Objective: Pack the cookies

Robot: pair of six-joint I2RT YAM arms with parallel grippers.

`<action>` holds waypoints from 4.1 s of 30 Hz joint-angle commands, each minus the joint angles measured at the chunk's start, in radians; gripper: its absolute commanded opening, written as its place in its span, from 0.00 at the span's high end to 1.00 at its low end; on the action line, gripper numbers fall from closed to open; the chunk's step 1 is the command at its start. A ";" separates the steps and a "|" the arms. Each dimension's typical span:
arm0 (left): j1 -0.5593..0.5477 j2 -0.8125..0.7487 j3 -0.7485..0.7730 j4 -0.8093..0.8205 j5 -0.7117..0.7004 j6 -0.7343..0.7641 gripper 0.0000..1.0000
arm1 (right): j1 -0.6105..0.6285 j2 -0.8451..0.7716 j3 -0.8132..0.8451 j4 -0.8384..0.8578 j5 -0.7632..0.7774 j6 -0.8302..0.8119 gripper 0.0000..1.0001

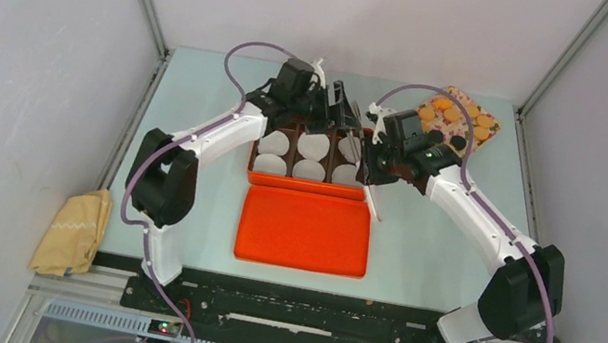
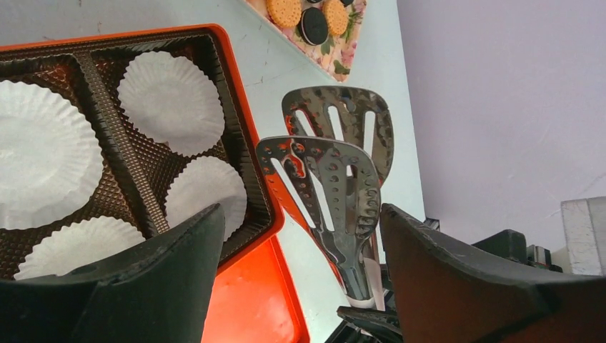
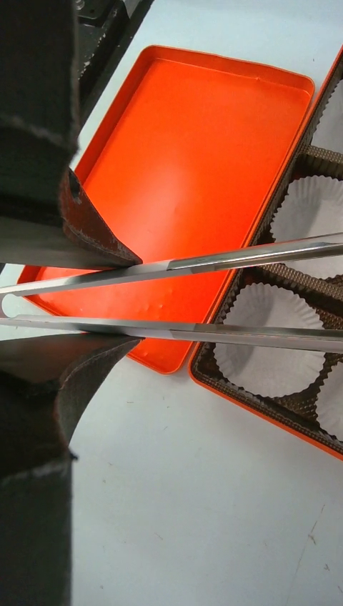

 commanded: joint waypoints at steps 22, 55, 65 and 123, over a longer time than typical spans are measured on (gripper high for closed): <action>-0.045 -0.043 -0.232 0.124 0.019 -0.007 0.17 | 0.004 -0.087 0.124 0.021 0.251 0.013 0.65; -0.040 -0.487 -0.425 -0.150 -0.509 0.168 0.11 | -0.240 0.086 0.062 0.070 0.543 0.084 0.63; -0.040 -0.466 -0.421 -0.150 -0.506 0.172 0.11 | -0.339 0.154 0.072 0.091 0.381 0.125 0.53; -0.040 -0.416 -0.403 -0.122 -0.445 0.175 0.12 | -0.457 0.532 0.395 0.038 0.276 0.211 0.52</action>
